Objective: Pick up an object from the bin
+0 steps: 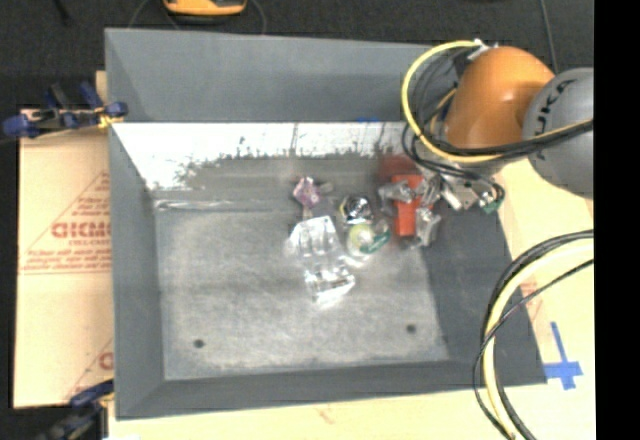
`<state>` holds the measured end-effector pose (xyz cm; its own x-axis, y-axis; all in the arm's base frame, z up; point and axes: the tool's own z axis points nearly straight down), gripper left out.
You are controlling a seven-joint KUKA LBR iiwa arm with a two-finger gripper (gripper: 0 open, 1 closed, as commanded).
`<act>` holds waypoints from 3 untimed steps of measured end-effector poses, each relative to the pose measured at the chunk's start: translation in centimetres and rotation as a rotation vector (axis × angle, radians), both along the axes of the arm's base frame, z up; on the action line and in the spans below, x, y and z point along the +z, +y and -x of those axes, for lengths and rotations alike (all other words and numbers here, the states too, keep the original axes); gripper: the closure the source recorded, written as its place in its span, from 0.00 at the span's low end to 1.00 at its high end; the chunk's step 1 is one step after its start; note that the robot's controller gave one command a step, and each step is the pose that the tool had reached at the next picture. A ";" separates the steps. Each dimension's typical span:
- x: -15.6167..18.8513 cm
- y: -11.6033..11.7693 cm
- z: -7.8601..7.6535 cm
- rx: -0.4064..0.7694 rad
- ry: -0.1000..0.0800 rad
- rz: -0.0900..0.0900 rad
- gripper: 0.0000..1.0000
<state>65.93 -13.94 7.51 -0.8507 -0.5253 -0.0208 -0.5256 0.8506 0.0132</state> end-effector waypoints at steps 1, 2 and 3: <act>0.1 0.9 0.6 -0.110 0.004 0.016 1.00; 2.5 1.3 1.4 -0.113 0.008 0.020 1.00; 9.8 1.1 1.0 -0.156 -0.001 0.021 1.00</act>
Offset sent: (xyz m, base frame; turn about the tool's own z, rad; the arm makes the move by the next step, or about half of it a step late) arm -0.0088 0.0062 -0.0018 0.1123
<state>64.92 -12.89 17.31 -0.9219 -0.3872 -0.0124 -0.3872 0.9220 -0.0057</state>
